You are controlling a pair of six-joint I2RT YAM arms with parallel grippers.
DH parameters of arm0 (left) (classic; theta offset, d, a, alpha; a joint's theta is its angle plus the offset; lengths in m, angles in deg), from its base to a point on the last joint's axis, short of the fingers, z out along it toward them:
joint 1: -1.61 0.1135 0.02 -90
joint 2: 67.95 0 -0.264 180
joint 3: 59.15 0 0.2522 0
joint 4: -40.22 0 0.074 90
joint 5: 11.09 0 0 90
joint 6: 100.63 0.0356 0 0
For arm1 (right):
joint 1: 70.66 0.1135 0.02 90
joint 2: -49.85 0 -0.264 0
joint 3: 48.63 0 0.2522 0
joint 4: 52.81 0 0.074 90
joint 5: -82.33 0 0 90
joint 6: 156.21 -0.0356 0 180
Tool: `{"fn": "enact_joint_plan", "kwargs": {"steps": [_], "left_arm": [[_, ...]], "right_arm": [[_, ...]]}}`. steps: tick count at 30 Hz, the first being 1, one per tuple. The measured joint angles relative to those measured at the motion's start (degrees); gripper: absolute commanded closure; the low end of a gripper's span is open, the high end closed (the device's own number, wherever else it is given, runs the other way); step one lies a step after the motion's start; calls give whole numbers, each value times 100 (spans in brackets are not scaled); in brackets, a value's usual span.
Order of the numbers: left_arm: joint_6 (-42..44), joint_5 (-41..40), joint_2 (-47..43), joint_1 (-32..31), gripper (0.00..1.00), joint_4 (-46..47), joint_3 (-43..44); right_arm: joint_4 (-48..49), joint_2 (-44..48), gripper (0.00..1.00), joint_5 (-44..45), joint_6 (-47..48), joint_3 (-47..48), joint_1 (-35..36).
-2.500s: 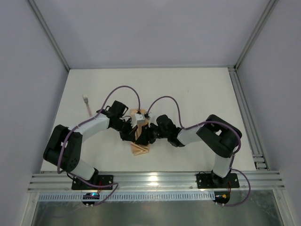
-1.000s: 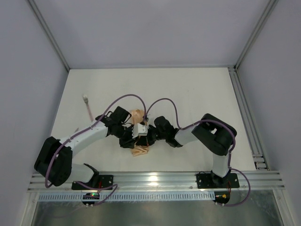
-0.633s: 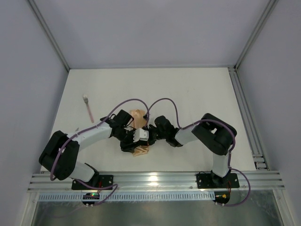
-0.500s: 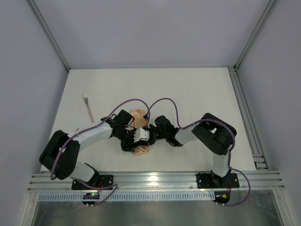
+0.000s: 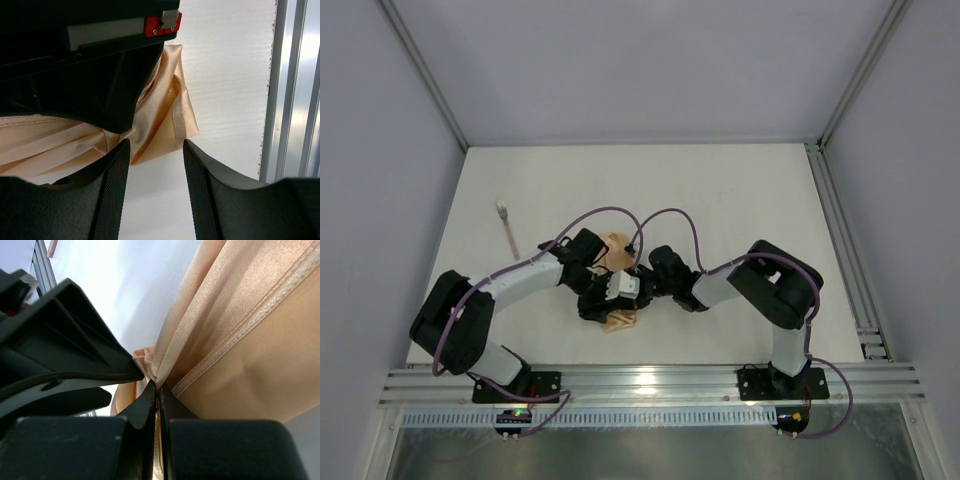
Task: Fold the napkin into a case and place the utensils inside
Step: Stuff the top corner of the smaller-rectangle-folded napkin at the center of the board.
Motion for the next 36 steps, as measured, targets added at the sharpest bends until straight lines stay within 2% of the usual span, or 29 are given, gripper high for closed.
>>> {"fn": "enact_joint_plan", "kwargs": {"steps": [3,6,7,11,29,35,36], "left_arm": [[46,0,256,0,53,2,17],[63,11,417,0,75,9,17],[79,15,433,0,86,13,17],[44,31,439,-2,98,2,20],[-83,164,-2,-2,100,-219,105],[-101,164,87,-2,95,-205,105],[-111,166,129,-2,91,-203,107]], "right_arm": [[-15,0,97,-2,4,0,0],[-55,0,97,-9,22,0,0],[-66,0,97,-24,31,0,0],[-133,0,97,-72,101,22,0],[-1631,76,97,-1058,1388,520,-109],[-2153,61,97,-1370,1856,745,-109],[-2223,46,97,-1438,1921,782,-109]]}}
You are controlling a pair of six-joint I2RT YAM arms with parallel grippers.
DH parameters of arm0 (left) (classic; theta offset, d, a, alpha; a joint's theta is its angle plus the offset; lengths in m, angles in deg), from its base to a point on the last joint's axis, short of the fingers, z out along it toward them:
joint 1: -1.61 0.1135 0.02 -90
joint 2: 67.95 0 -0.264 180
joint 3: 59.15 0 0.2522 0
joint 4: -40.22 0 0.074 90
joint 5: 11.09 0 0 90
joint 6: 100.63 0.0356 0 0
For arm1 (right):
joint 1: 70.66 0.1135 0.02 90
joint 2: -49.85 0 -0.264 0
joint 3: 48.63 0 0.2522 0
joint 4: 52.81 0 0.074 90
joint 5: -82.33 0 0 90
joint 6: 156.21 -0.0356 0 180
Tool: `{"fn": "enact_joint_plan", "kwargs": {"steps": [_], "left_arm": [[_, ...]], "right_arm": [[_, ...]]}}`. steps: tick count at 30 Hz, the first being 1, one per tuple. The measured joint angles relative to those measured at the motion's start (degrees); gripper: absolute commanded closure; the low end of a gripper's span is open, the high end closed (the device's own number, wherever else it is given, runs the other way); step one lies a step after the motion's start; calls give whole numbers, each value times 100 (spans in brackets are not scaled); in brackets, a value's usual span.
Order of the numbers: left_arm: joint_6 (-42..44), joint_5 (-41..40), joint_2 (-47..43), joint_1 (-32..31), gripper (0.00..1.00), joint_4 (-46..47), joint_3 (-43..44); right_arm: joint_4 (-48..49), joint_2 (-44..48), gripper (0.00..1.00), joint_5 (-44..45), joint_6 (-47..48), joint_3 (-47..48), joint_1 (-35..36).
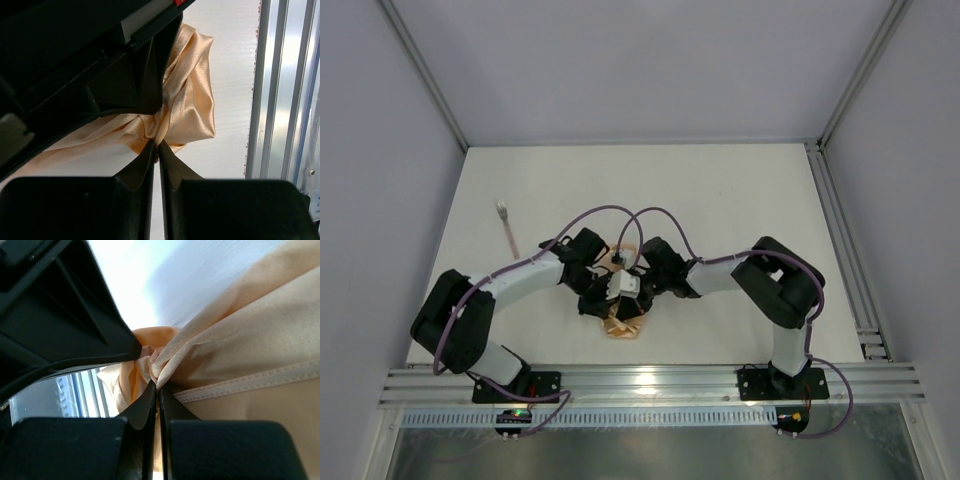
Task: Fold the napkin into a case and place the utensils inside
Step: Stuff the top corner of the smaller-rectangle-folded napkin at the center of the board.
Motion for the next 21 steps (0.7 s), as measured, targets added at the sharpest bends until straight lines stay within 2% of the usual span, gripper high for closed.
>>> {"fn": "enact_joint_plan", "kwargs": {"steps": [6,8,9,12,15,21], "left_arm": [[-111,98,129,0,81,13,90],[-129,140,129,2,73,17,118],[-133,155,129,2,63,15,122],[-114,280,129,20,53,-72,153],[-24,621,127,192,52,-372,297],[133,1222,127,1152,51,-778,730]], "right_arm": [[-105,-151,97,-282,136,70,0],[-76,-186,97,-356,131,70,-4],[-52,-199,97,-391,129,70,-4],[-7,-236,97,-468,114,70,-9],[7,-247,97,-494,111,70,-9],[9,-249,97,-490,111,70,-9]]}}
